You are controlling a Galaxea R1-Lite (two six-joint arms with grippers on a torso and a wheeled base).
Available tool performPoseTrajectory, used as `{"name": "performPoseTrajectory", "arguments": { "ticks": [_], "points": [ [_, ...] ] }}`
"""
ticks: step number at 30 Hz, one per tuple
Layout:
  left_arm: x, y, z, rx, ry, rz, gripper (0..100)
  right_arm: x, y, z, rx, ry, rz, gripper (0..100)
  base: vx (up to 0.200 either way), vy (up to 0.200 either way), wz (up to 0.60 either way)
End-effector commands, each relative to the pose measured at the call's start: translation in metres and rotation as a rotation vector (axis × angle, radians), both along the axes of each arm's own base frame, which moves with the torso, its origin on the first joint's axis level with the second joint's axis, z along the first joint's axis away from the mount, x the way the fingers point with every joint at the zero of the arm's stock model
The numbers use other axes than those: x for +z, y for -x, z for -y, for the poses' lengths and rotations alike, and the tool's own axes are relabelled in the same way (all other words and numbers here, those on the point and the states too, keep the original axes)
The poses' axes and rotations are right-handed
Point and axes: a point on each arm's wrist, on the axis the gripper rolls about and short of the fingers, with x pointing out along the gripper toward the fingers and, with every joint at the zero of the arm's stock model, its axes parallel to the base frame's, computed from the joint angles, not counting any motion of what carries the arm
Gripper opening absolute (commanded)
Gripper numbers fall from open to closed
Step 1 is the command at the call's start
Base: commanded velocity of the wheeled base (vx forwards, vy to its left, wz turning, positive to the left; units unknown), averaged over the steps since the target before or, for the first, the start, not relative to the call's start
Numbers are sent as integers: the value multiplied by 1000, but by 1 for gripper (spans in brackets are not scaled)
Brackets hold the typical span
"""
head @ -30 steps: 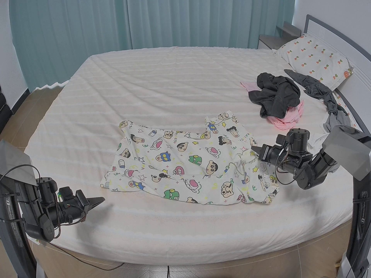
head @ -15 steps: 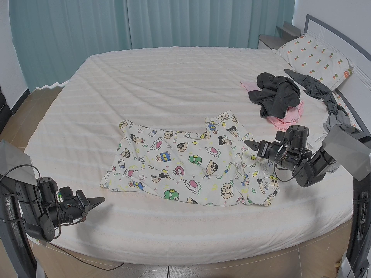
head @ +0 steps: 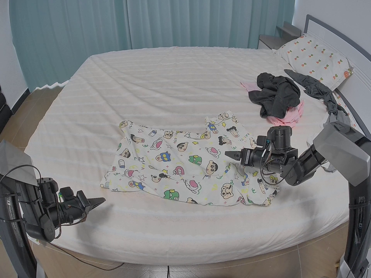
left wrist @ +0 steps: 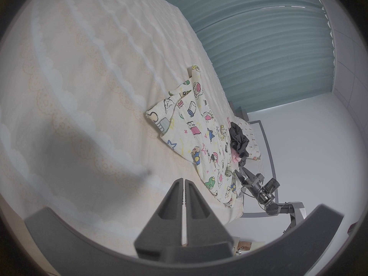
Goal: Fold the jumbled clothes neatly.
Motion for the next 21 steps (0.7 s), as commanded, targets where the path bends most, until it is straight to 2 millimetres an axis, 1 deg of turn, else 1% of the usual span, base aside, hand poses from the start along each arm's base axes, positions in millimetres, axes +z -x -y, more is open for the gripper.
{"name": "performPoseTrajectory", "arguments": {
  "ticks": [1, 4, 10, 11, 17, 21],
  "points": [
    [-1, 0, 0, 0, 0, -3, 0, -14, -3, -3, 7, 10, -25, 100, 0, 0, 0],
    [-1, 0, 0, -2, 0, -3, 0, -22, -3, -6, 15, 17, -34, 100, 0, 0, 0],
    [-1, 0, 0, -1, -1, -2, 0, -25, -5, -8, 26, 32, -28, 100, 0, 0, 0],
    [-1, 0, 0, -2, -1, -2, 0, -25, -5, -11, 32, 33, -26, 0, 0, 0, 0],
    [-1, 0, 0, -2, -1, -2, 0, -25, -3, -15, 46, 40, -14, 0, 0, 0, 0],
    [-1, 0, 0, -1, -2, -2, 0, -15, -1, -22, 55, 32, 24, 0, 0, 0, 0]
  ]
}}
